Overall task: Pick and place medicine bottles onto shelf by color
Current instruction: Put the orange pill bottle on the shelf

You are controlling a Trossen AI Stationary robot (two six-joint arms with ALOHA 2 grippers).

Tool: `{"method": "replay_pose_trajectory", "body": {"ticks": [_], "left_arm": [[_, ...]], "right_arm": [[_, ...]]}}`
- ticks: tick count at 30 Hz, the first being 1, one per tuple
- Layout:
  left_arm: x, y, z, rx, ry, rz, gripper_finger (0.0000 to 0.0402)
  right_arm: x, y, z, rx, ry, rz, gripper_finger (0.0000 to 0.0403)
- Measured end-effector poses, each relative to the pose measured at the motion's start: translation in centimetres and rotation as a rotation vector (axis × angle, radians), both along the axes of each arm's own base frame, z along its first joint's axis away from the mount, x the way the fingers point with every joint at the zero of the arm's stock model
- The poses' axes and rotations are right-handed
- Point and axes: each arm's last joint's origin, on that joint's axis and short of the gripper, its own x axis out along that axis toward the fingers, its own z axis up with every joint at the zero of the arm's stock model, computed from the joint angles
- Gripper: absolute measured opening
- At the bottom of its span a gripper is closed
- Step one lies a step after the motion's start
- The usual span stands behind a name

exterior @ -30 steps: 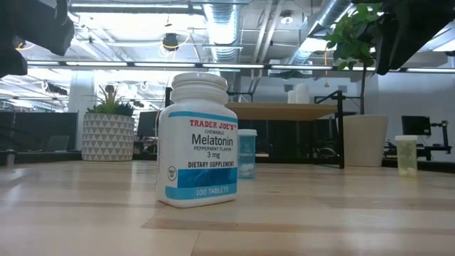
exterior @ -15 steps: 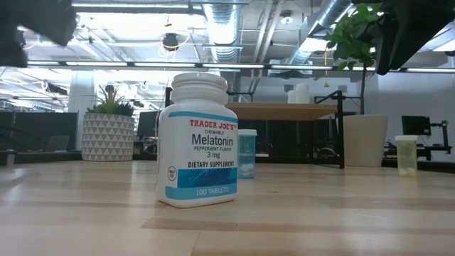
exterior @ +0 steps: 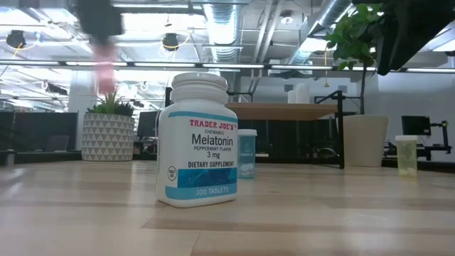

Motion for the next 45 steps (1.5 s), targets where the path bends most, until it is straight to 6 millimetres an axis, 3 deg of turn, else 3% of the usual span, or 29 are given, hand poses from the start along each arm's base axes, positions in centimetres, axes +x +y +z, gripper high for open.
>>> {"method": "replay_pose_trajectory", "body": {"ticks": [8,15,19,25,35,45], "left_arm": [[2.7,7.8,4.8,0.087,-0.167,-0.046,0.0098],[3.9,15.4,7.6,0.236,-0.238,-0.083,0.0098],[4.2,19.7,8.7,0.316,-0.23,-0.097,0.0098],[4.2,24.5,9.4,0.362,-0.169,-0.08,0.0098],[5.3,29.2,7.3,0.341,-0.061,-0.053,0.0098],[4.9,29.9,6.9,0.339,0.005,-0.054,0.0098]], "right_arm": [[-0.2,-0.1,-0.1,-0.009,0.021,0.0,0.0133],[-0.3,-0.2,-0.1,-0.016,0.039,0.0,0.0133],[-0.3,-0.1,-0.1,-0.014,0.037,-0.004,0.0132],[-0.3,-0.1,-0.1,-0.011,0.031,-0.008,0.0132],[-0.3,-0.1,-0.1,-0.011,0.031,-0.008,0.0131],[-0.3,-0.1,-0.1,-0.013,0.034,-0.008,0.0131]]}}
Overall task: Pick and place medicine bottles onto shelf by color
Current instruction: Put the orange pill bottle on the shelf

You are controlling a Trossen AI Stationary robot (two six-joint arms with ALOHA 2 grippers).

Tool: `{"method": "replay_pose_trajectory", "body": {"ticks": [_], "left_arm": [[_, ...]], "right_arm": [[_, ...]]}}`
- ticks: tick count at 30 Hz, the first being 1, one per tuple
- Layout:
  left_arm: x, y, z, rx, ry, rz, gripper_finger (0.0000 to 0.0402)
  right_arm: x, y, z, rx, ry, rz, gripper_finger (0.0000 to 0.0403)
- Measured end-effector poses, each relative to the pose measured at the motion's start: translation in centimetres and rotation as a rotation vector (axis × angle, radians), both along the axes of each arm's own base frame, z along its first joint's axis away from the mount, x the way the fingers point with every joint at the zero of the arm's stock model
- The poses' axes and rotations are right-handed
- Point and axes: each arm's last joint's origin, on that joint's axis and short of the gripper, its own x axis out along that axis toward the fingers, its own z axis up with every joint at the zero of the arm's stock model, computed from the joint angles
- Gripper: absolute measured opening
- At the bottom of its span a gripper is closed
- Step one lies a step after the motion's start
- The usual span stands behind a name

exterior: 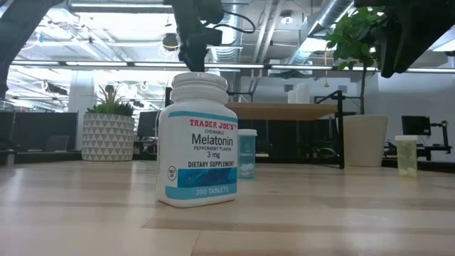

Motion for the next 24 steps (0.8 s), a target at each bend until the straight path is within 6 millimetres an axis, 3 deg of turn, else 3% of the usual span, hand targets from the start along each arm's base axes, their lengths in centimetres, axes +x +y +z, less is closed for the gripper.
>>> {"method": "replay_pose_trajectory", "body": {"ticks": [11,24], "left_arm": [[-0.7,-0.7,-0.3,-0.089,0.067,0.019,0.0098],[0.2,-2.8,-0.7,-0.129,0.101,-0.02,0.0098]], "right_arm": [[-0.1,0.0,0.0,-0.003,0.007,0.0,0.0131],[-0.1,0.0,0.0,-0.003,0.007,0.0,0.0131]]}}
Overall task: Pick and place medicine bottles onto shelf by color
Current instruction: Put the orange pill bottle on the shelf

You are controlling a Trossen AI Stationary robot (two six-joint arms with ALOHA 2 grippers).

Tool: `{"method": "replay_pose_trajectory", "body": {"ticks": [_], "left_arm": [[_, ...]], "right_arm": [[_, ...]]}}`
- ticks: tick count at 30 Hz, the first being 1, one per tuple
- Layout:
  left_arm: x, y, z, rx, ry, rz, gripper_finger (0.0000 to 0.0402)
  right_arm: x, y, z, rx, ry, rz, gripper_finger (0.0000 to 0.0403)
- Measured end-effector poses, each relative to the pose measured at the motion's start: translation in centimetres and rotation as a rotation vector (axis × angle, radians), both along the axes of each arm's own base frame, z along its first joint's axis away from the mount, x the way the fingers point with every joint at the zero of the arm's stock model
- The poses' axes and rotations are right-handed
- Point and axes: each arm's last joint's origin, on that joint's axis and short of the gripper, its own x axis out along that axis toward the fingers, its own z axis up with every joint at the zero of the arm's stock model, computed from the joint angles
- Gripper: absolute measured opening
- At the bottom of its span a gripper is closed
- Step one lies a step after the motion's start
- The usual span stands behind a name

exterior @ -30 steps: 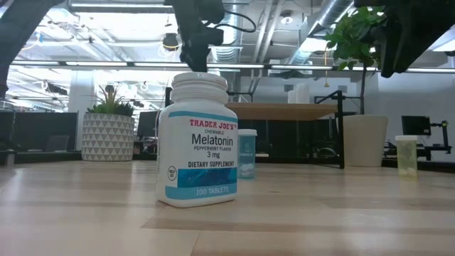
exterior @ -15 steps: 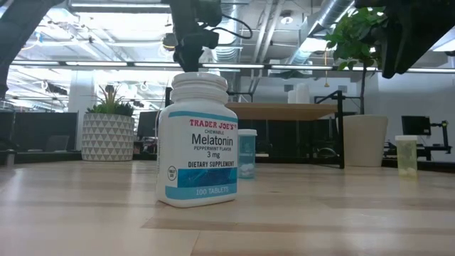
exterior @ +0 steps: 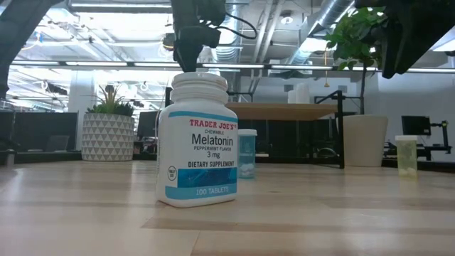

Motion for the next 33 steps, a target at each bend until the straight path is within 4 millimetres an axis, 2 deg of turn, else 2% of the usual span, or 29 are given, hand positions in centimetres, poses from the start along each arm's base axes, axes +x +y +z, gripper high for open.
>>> {"method": "replay_pose_trajectory", "body": {"ticks": [10,33], "left_arm": [[0.51,-0.89,0.0,0.003,-0.002,-0.036,0.0098],[0.81,-0.61,-0.42,0.017,0.009,-0.023,0.0104]], "right_arm": [[0.0,0.0,0.0,0.0,0.0,0.0,0.0131],[-0.19,-0.09,-0.07,-0.009,0.021,0.0,0.0131]]}}
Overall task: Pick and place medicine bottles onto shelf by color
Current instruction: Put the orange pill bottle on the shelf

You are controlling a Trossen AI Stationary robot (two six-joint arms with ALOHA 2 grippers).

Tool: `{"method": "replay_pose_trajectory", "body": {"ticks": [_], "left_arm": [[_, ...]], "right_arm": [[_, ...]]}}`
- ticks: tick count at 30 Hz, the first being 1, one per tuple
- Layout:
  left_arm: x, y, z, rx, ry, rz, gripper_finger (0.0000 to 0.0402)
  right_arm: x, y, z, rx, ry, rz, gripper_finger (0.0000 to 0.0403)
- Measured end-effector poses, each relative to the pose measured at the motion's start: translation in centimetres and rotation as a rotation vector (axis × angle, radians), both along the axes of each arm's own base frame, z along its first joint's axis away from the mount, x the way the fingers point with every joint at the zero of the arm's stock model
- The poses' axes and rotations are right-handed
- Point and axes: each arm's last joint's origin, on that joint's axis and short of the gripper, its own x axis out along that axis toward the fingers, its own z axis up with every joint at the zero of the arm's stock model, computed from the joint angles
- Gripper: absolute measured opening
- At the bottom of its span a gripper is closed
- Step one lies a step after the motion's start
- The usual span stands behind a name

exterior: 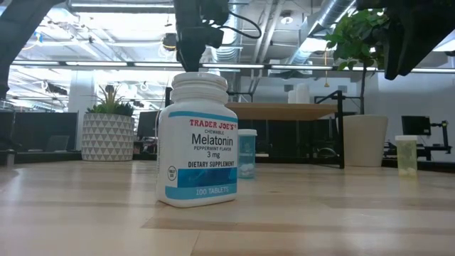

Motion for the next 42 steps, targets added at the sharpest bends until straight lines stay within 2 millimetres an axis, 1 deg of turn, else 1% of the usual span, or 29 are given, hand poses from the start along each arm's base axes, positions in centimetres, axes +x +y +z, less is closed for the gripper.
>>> {"method": "replay_pose_trajectory", "body": {"ticks": [8,13,28,42], "left_arm": [[-0.02,0.04,0.0,0.013,0.006,0.007,0.0153],[-0.03,0.07,0.01,0.021,0.008,0.017,0.017],[0.03,0.1,0.02,0.024,0.002,0.017,0.0169],[0.11,-0.2,0.0,-0.007,-0.007,0.015,0.0169]], "right_arm": [[0.0,0.01,0.0,0.0,0.0,0.001,0.0131],[0.0,0.01,0.0,0.0,0.0,0.0,0.0131],[-0.01,0.0,0.0,0.0,0.001,0.001,0.0131],[-0.06,-0.01,-0.02,-0.005,0.007,0.008,0.0131]]}}
